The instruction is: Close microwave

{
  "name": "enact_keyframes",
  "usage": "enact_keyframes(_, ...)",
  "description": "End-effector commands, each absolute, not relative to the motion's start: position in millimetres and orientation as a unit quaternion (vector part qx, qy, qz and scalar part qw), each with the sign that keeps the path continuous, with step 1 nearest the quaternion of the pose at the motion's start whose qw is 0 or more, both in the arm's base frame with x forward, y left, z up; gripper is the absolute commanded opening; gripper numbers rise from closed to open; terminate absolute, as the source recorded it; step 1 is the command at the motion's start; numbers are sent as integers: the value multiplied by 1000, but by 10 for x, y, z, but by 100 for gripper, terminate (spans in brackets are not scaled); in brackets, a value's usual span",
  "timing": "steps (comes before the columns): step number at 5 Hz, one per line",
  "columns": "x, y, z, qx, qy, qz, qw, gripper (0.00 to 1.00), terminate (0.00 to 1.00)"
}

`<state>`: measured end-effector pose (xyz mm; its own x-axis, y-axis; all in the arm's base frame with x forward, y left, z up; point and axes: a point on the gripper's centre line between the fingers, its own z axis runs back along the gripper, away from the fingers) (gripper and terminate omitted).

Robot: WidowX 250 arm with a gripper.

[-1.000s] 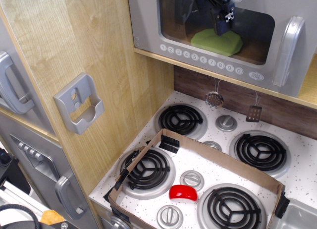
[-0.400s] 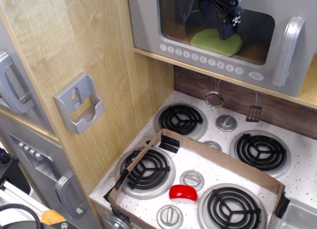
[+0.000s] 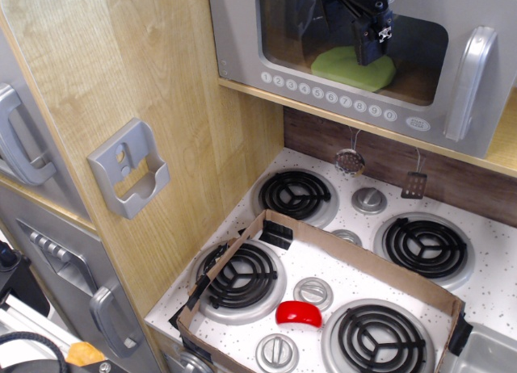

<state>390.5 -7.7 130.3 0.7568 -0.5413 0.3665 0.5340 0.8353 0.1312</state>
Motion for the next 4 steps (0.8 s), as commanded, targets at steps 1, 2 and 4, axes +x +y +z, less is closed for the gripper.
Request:
enact_keyframes(1, 3993, -43, 1806, 26, -244, -288, 925, 100, 0)
enact_keyframes(2, 3993, -43, 1806, 26, -244, -288, 925, 100, 0)
enact_keyframes(4, 3993, -43, 1806, 26, -244, -288, 925, 100, 100)
